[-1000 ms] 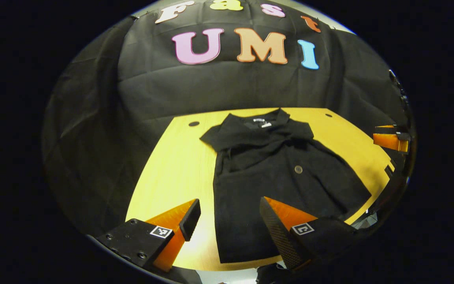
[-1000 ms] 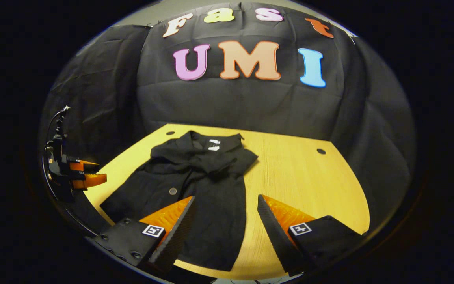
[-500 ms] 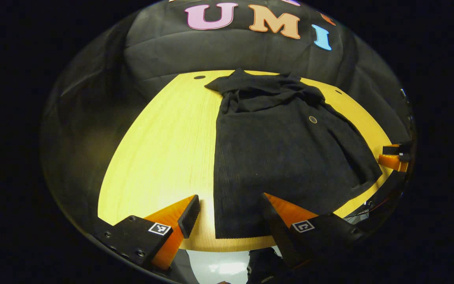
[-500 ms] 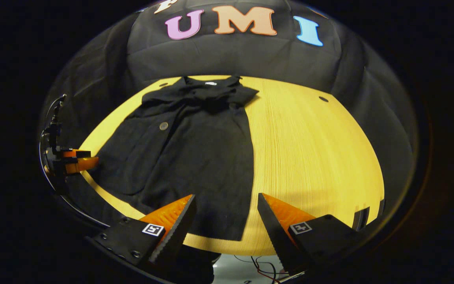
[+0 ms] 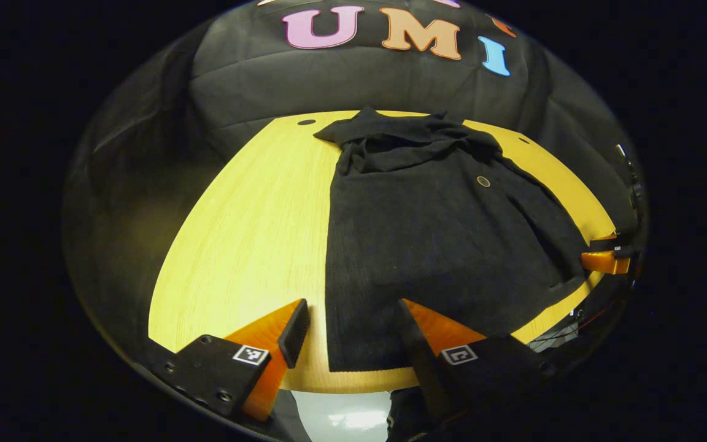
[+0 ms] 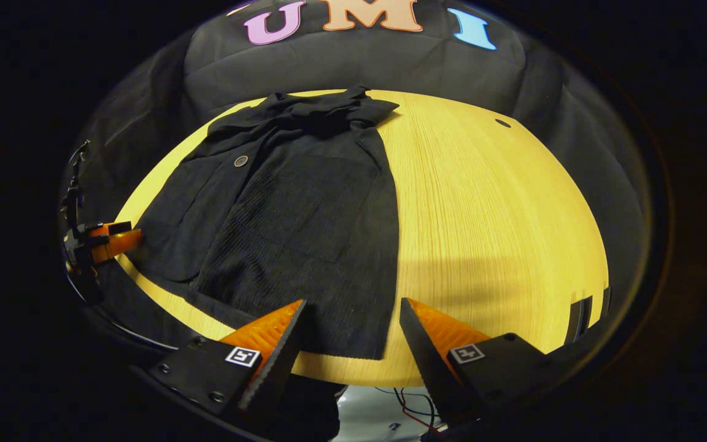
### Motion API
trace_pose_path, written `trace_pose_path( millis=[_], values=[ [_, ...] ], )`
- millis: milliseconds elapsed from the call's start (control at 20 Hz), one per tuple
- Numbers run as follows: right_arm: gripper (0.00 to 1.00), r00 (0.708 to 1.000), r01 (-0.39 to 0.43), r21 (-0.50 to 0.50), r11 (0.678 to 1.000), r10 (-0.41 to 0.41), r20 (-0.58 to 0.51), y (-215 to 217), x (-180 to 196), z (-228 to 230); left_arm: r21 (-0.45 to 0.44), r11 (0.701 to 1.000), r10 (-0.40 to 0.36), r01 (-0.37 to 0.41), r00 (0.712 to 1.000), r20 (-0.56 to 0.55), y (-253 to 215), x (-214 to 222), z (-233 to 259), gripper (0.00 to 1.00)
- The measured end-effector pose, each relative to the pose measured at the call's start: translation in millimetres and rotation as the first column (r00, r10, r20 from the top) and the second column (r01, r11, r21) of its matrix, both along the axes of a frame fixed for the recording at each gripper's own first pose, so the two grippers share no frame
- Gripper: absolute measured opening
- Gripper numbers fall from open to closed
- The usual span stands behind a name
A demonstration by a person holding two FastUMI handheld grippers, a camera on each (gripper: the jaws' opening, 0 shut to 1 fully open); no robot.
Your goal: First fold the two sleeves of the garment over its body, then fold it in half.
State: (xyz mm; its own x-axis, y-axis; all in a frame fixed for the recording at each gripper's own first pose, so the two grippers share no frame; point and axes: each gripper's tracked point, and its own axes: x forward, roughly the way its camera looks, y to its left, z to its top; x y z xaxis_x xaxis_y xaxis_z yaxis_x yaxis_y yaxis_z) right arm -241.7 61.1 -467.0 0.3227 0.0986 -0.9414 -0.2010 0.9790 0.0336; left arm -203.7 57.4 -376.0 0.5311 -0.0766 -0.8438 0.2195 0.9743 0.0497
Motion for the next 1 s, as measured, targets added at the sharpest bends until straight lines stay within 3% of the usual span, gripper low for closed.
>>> trace_pose_path(
  millis=[100, 150, 300, 350, 400, 550, 650, 850, 1000],
  values=[
    [0.87, 0.999, -0.034, 0.010, 0.999, 0.034, -0.004, 9, -2, -1, -0.011, 1.000, -0.007, 0.007, 1.000, 0.022, -7, 1, -2, 0.70],
    [0.74, 0.999, -0.048, 0.020, 0.999, 0.048, -0.004, 15, -2, -1, -0.030, 1.000, -0.005, 0.006, 0.999, 0.032, -11, 1, -2, 0.59],
    [0.28, 0.998, -0.064, 0.052, 0.997, 0.064, -0.009, 29, -7, -2, -0.102, 0.994, 0.045, -0.039, 0.998, 0.053, -21, 6, -6, 0.12],
    [0.11, 0.998, -0.060, 0.060, 0.996, 0.061, -0.021, 29, -8, -3, -0.123, 0.990, 0.070, -0.065, 0.997, 0.043, -21, 9, -7, 0.04],
    [0.05, 0.998, -0.052, 0.071, 0.996, 0.054, -0.022, 28, -8, 0, -0.142, 0.986, 0.094, -0.089, 0.995, 0.028, -20, 7, -8, 0.02],
    [0.03, 0.998, -0.048, 0.089, 0.995, 0.045, 0.034, 33, -3, 5, -0.164, 0.978, 0.130, -0.131, 0.991, -0.016, -19, 7, -8, 0.00],
    [0.03, 0.995, -0.052, 0.125, 0.991, 0.042, 0.085, 41, 3, 23, -0.133, 0.985, 0.107, -0.107, 0.994, -0.008, -17, 10, -2, 0.00],
    [0.03, 0.972, -0.073, 0.177, 0.982, 0.030, 0.234, 60, 42, 75, -0.142, 0.990, 0.037, -0.022, 0.993, 0.110, -27, 42, 46, 0.00],
    [0.02, 0.934, -0.089, 0.191, 0.978, 0.016, 0.356, 67, 71, 119, -0.150, 0.988, -0.002, 0.033, 0.978, 0.207, -33, 72, 85, 0.00]
  ],
)
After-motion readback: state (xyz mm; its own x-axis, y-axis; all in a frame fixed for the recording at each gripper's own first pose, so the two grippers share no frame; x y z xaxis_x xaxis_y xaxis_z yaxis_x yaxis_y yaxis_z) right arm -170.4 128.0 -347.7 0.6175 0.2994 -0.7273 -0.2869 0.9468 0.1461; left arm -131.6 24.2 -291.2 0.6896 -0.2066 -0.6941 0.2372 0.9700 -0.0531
